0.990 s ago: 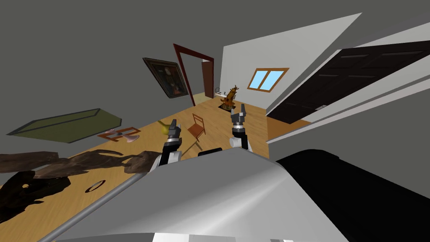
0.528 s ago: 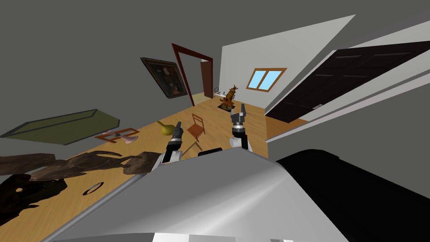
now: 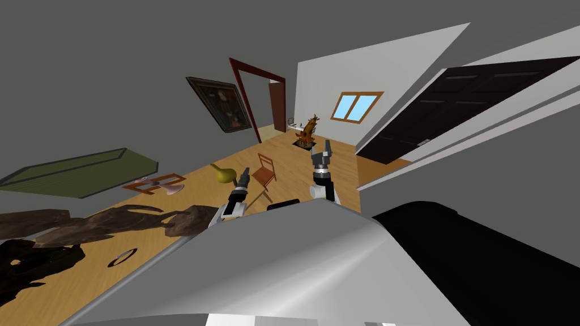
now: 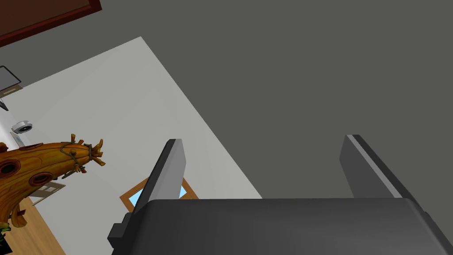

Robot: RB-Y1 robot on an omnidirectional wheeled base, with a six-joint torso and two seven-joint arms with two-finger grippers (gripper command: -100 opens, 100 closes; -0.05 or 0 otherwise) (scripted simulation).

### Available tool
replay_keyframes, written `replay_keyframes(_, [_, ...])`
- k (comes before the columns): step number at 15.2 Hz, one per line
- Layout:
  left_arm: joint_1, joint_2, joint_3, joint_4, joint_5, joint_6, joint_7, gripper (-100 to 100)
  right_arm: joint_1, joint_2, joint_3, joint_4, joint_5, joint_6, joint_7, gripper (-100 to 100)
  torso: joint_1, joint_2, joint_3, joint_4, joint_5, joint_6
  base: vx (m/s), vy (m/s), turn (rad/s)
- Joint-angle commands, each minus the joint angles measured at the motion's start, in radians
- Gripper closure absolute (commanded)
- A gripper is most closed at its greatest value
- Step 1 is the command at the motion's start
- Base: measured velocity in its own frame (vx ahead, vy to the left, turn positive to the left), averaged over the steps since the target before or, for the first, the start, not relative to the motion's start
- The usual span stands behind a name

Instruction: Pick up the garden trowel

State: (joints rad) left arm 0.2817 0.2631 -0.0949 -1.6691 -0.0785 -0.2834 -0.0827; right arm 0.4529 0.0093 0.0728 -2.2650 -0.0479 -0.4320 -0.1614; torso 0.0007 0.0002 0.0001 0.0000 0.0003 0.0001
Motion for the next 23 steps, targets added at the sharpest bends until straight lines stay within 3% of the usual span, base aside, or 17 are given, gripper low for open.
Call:
replay_keyframes(1, [-0.007,0.011,0.002,0.033,0.002,-0.004,0.003,-100,0.0,0.0,0.0,0.0,0.0,0.0,0.0,0,0.0,0.0,0.0,0.0,0.0,0.0,0.0,0.0,0.0])
replay_keyframes(2, [-0.031,0.029,-0.005,0.063,-0.002,0.003,-0.002,-100,0.0,0.0,0.0,0.0,0.0,0.0,0.0,0,0.0,0.0,0.0,0.0,0.0,0.0,-0.005,0.002,-0.032])
replay_keyframes(5, [-0.031,0.029,-0.005,0.093,-0.002,0.003,-0.002,-100,0.0,0.0,0.0,0.0,0.0,0.0,0.0,0,0.0,0.0,0.0,0.0,0.0,0.0,-0.004,0.002,-0.018])
replay_keyframes(9, [-0.079,0.064,-0.018,0.186,-0.012,0.016,-0.013,-100,0.0,0.0,0.0,0.0,0.0,0.0,0.0,0,0.0,0.0,0.0,0.0,0.0,0.0,-0.005,0.004,-0.032])
replay_keyframes(11, [-0.079,0.064,-0.018,0.214,-0.012,0.016,-0.013,-100,0.0,0.0,0.0,0.0,0.0,0.0,0.0,0,0.0,0.0,0.0,0.0,0.0,0.0,-0.005,0.005,-0.027])
replay_keyframes(12, [-0.103,0.082,-0.025,0.246,-0.017,0.022,-0.018,-100,0.0,0.0,0.0,0.0,0.0,0.0,0.0,0,0.0,0.0,0.0,0.0,0.0,0.0,-0.005,0.005,-0.037])
replay_keyframes(14, [-0.103,0.082,-0.025,0.275,-0.017,0.022,-0.018,-100,0.0,0.0,0.0,0.0,0.0,0.0,0.0,0,0.0,0.0,0.0,0.0,0.0,0.0,-0.005,0.006,-0.027])
replay_keyframes(15, [-0.127,0.099,-0.031,0.3,-0.021,0.029,-0.024,-100,0.0,0.0,0.0,0.0,0.0,0.0,0.0,0,0.0,0.0,0.0,0.0,0.0,0.0,-0.006,0.004,-0.038])
replay_keyframes(17, [-0.127,0.099,-0.031,0.336,-0.021,0.029,-0.024,-100,0.0,0.0,0.0,0.0,0.0,0.0,0.0,0,0.0,0.0,0.0,0.0,0.0,0.0,-0.006,0.005,-0.029])
replay_keyframes(23, [-0.199,0.148,-0.051,0.49,-0.036,0.048,-0.04,-100,0.0,0.0,0.0,0.0,0.0,0.0,0.0,0,0.0,0.0,0.0,0.0,0.0,0.0,-0.005,0.005,-0.037])
